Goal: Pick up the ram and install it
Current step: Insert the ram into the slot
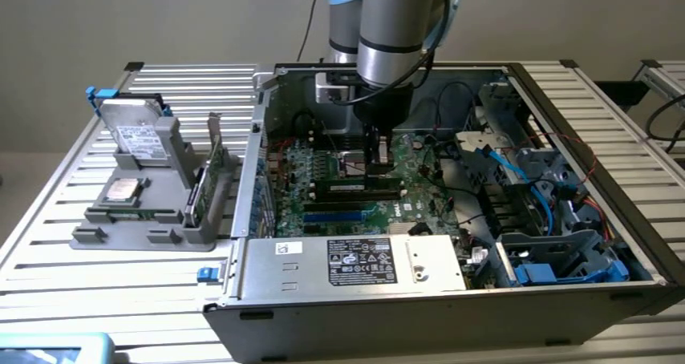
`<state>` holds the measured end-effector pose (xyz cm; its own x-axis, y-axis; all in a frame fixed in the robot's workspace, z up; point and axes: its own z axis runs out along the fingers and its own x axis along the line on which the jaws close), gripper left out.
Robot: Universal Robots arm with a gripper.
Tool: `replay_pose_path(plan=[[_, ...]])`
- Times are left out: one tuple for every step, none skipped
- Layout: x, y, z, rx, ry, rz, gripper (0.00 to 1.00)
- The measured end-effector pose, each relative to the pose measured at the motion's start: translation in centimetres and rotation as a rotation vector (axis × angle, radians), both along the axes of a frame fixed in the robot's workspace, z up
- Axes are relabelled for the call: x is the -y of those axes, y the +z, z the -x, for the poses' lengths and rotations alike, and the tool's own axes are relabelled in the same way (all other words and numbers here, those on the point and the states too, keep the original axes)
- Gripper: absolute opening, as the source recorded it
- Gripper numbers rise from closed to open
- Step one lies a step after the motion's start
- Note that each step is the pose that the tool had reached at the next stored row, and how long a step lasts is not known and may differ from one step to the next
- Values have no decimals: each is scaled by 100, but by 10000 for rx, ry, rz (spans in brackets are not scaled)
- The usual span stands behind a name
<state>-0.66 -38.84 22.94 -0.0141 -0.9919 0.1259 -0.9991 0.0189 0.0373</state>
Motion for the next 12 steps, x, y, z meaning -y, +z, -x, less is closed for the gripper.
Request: replay_pose_path(plan=[[0,-1,0,0,0,1,13],[0,-3,0,0,0,0,13],[0,-3,0,0,0,1,13],[0,-3,0,0,0,1,13],[0,-5,0,0,0,0,13],[0,-8,0,1,0,-2,13],[0,-8,0,0,0,0,13],[2,-8,1,1,0,-2,13],[1,-13,0,1,0,-2,13],[2,-14,1,1,-1,-2,13],[2,-14,1,0,-1,1,13],[2,-15,2,-1,0,2,13]])
